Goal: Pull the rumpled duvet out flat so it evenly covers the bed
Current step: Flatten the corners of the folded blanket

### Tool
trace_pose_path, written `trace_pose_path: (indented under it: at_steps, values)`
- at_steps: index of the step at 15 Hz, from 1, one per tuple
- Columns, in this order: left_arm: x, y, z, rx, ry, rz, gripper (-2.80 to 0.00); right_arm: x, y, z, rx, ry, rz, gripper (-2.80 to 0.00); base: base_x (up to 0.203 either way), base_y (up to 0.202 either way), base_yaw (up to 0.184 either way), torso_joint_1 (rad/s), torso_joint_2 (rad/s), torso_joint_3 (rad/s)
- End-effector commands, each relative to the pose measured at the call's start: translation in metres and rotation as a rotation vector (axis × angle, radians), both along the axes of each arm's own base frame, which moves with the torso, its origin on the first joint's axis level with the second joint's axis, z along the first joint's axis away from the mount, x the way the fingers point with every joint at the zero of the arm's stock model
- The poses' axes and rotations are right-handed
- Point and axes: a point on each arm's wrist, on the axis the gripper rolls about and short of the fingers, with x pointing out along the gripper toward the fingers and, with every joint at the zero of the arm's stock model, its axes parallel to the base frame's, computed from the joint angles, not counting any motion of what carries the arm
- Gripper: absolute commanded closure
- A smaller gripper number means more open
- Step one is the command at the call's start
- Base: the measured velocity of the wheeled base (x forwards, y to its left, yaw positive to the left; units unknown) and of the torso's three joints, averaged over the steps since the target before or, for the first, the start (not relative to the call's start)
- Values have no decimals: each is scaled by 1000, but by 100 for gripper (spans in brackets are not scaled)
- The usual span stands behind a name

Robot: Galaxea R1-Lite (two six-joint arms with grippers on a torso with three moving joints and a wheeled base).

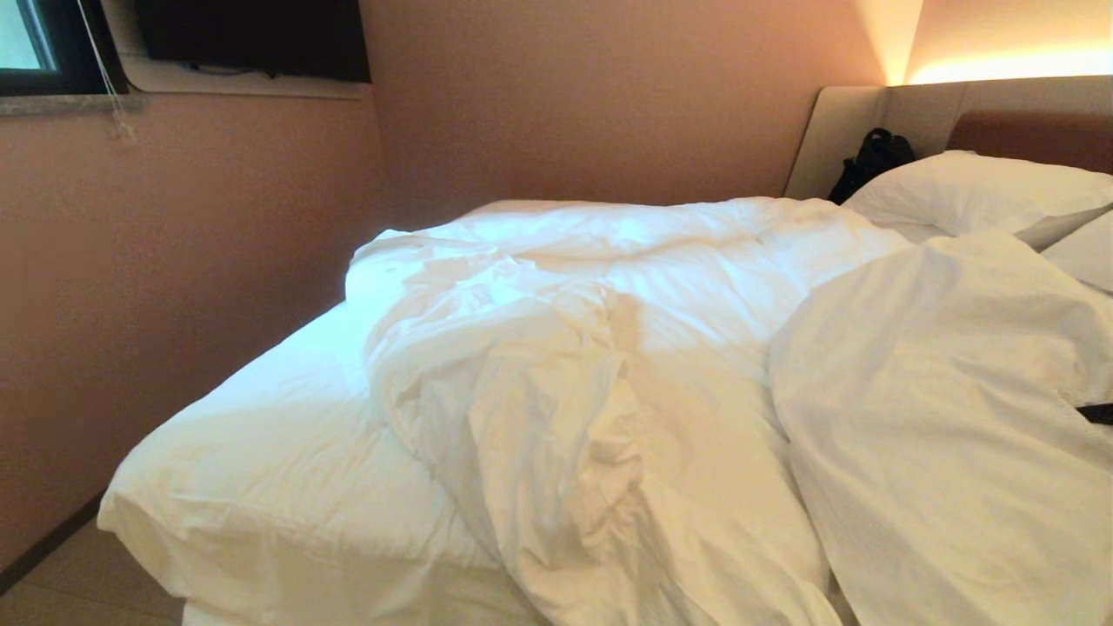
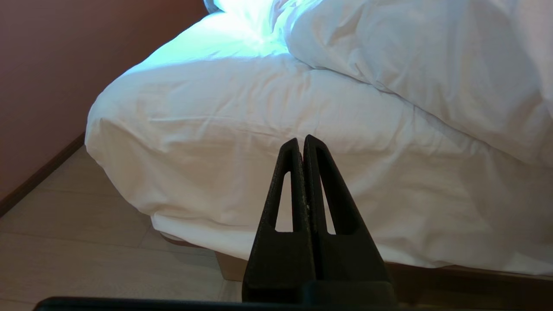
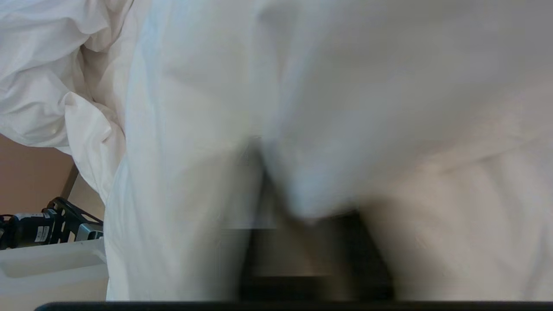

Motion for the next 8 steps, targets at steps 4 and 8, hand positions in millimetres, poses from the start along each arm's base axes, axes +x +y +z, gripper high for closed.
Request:
trace_pose_path:
  at_steps: [4, 8]
  values:
    - [0, 0, 0, 0, 1, 0, 0, -9, 0, 9, -8, -21, -19, 0, 0, 0, 0, 0, 0, 0]
    - [0, 0, 0, 0, 0, 0, 0, -45, -10, 34, -25, -29, -137, 0, 0, 0, 0, 0, 0, 0]
